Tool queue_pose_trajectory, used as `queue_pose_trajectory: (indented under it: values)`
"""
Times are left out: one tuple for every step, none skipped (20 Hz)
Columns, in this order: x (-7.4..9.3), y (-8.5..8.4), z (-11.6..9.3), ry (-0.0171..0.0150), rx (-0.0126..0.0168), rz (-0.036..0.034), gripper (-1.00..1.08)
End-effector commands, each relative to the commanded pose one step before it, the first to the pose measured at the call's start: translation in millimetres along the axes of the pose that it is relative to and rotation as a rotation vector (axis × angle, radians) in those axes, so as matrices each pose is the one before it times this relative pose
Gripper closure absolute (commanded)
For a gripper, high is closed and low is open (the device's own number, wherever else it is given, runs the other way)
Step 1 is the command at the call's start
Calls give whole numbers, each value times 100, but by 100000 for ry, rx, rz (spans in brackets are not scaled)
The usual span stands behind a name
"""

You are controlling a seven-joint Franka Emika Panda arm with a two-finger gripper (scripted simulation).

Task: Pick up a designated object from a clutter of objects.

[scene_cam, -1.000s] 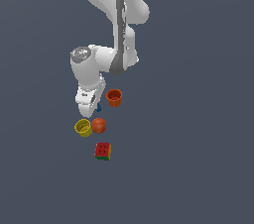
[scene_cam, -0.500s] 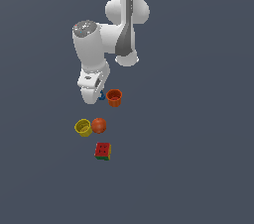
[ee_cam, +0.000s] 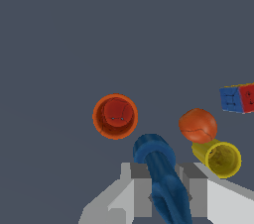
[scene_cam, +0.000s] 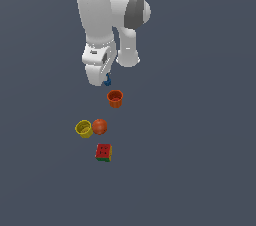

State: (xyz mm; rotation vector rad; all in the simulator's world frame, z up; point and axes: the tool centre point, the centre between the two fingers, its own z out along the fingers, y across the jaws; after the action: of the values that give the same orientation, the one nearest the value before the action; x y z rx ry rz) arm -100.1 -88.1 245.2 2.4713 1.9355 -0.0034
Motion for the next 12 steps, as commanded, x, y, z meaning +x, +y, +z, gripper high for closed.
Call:
queue_pose_trajectory:
  values:
    - [709, -712, -2311, -50, 34, 19, 108]
    - [283, -253, -904, 0, 0, 0, 108]
    - [284, -250, -901, 0, 0, 0, 108]
    - [285, -248, -900, 0, 0, 0, 108]
    - [306, -245, -891, -3, -5, -48, 108]
    - [279, -232, -868, 0, 0, 0, 108]
    - [262, -220, -843, 48, 6, -9, 108]
    - [264, -212, -812, 0, 0, 0, 108]
    - [253, -202, -775, 0, 0, 0, 108]
    - [237, -189, -733, 42, 5, -25, 108]
    - [225, -174, -694, 43, 5, -23, 108]
    - [219, -158, -653, 0, 0, 0, 108]
